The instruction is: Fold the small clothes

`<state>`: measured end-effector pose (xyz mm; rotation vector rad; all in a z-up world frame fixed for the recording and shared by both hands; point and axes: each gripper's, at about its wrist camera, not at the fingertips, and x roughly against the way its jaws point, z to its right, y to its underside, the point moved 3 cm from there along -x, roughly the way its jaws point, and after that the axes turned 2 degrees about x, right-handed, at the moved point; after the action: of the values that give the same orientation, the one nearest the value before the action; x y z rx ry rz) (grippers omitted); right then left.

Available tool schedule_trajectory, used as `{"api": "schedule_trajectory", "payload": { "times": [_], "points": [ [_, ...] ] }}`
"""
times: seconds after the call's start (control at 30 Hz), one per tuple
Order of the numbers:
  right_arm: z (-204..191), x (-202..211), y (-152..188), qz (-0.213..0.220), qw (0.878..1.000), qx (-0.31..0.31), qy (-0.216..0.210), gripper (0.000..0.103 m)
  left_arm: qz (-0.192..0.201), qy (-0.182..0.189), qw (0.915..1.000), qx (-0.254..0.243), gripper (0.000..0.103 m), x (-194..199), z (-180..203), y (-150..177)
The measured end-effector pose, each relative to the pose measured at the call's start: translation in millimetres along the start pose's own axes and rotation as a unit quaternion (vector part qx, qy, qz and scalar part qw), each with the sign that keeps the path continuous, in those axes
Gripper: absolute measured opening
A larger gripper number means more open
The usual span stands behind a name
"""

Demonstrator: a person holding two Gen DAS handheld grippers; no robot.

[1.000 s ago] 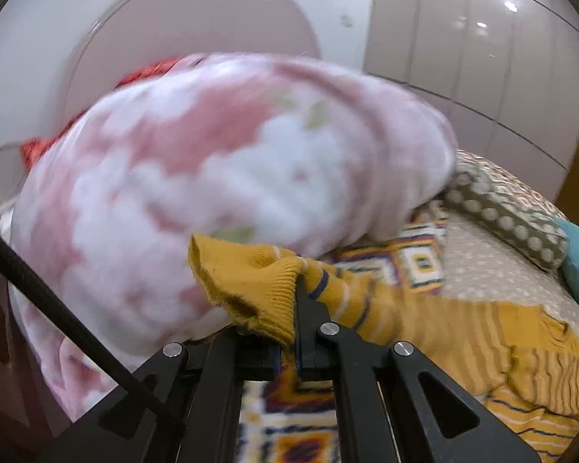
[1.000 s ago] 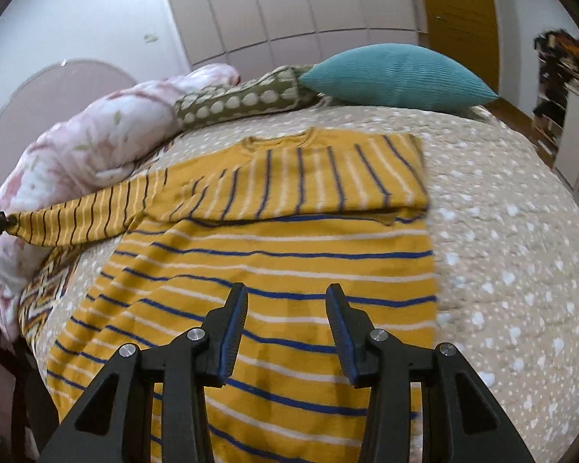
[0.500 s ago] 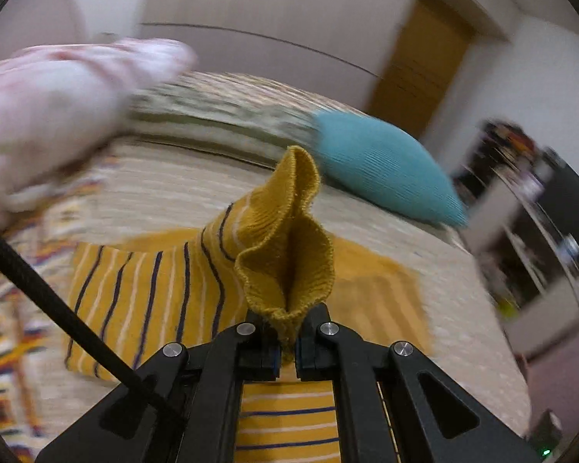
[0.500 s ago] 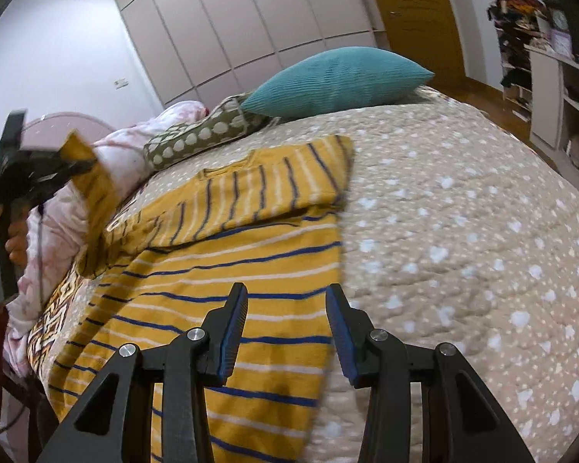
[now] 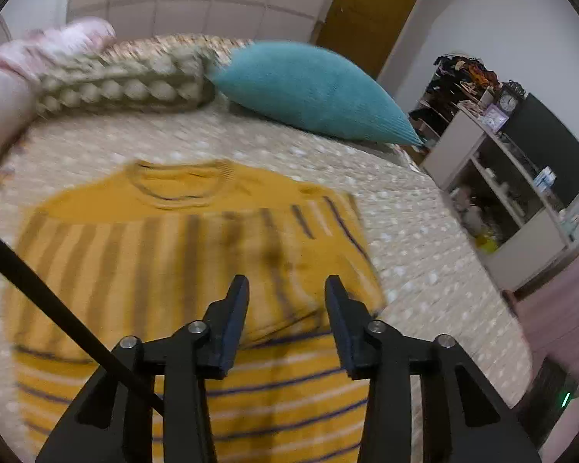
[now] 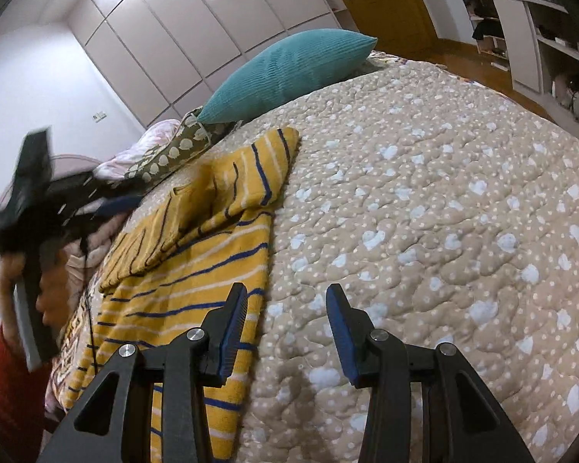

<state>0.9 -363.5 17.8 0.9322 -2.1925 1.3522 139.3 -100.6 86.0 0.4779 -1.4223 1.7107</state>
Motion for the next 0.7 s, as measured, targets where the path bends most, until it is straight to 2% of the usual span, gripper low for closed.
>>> {"api": "schedule_trajectory", "payload": {
  "times": [0.13,0.2,0.27,0.37,0.43,0.5,0.57,0.7],
  "points": [
    [-14.3,0.9,0.2,0.001,1.000,0.011,-0.008,0.051,0.049,-0.069,0.9962,-0.022,0.062,68.2,-28.9,37.6],
    [-25.4,1.2,1.2,0.004,1.000,0.024,-0.010,0.055,0.071,-0.104,0.9918,-0.021,0.067,95.4,-54.0,56.7],
    [-38.3,3.0,3.2,0.015,0.999,0.040,-0.017,0.058,0.084,-0.139,0.9867,-0.003,0.069,117.0,-82.9,79.0],
    [-57.0,1.1,6.4,0.006,0.997,0.064,-0.032,0.058,0.082,-0.182,0.9786,0.048,0.069,137.0,-131.0,113.5],
    [-68.4,1.1,11.3,-0.010,0.996,0.089,-0.017,0.058,0.073,-0.197,0.9745,0.079,0.069,144.7,-156.9,135.4],
    [-72.9,3.4,17.5,-0.021,0.994,0.103,-0.001,0.058,0.061,-0.203,0.9721,0.101,0.069,149.2,-175.6,154.3],
    [-71.2,7.1,24.9,-0.038,0.994,0.106,0.006,0.058,0.047,-0.192,0.9727,0.121,0.069,151.0,-189.7,172.4],
    [-53.3,14.6,35.5,-0.059,0.995,0.078,0.008,0.058,0.025,-0.131,0.9755,0.175,0.069,145.7,-206.4,198.8]
  ]
}}
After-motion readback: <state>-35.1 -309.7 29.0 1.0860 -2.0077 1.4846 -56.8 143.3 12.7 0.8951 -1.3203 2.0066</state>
